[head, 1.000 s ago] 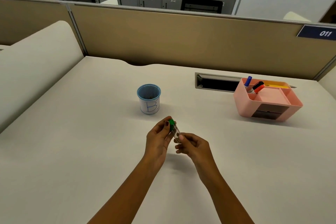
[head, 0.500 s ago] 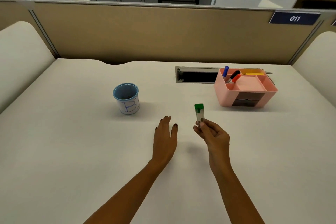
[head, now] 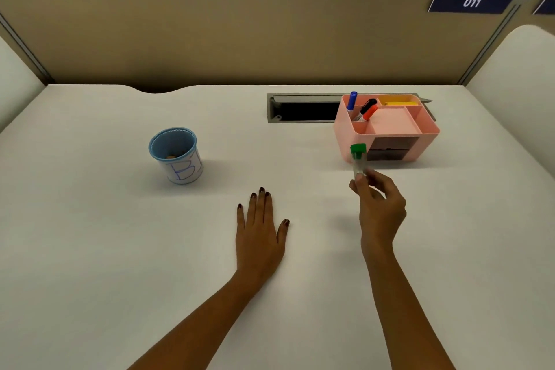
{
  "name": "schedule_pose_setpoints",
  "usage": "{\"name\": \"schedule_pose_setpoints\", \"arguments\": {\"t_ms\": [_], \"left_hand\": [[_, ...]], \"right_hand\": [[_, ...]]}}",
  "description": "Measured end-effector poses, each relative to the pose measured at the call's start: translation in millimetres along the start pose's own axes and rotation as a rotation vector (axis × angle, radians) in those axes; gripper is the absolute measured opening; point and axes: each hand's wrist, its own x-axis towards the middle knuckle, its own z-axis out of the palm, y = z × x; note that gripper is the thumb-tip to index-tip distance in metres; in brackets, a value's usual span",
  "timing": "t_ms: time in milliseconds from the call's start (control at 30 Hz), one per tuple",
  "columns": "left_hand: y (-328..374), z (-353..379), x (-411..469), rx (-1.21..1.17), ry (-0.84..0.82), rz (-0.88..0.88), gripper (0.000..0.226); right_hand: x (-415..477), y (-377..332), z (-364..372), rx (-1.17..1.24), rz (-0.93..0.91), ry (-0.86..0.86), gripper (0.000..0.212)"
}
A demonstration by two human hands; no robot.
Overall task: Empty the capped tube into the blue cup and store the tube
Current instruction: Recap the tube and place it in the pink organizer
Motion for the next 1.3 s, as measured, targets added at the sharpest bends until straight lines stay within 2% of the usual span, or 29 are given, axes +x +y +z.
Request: {"name": "schedule_pose_setpoints", "arguments": {"t_ms": [200, 433, 800, 1300], "left_hand": [[1.0, 1.1, 0.0, 0.001, -0.014, -0.006, 0.065], [1.7, -2.3, -1.1, 0.021, -0.026, -0.008, 0.065], [1.8, -1.1, 1.0, 0.006, -0.035, -0.014, 0.065], [2.9, -2.0, 0.6, 0.007, -0.042, -0.012, 0.066]], "right_hand": [[64.8, -19.2, 2.6, -0.130, -0.181, 0.185, 0.027], [135.1, -33.7, 13.0, -0.256, -0.277, 0.311, 0.031], [184.2, -18.8, 24.1, -0.564, -0.271, 0.326, 0.033], [198.0, -11.2, 22.3, -0.797, -0.234, 0.290, 0.036]]}}
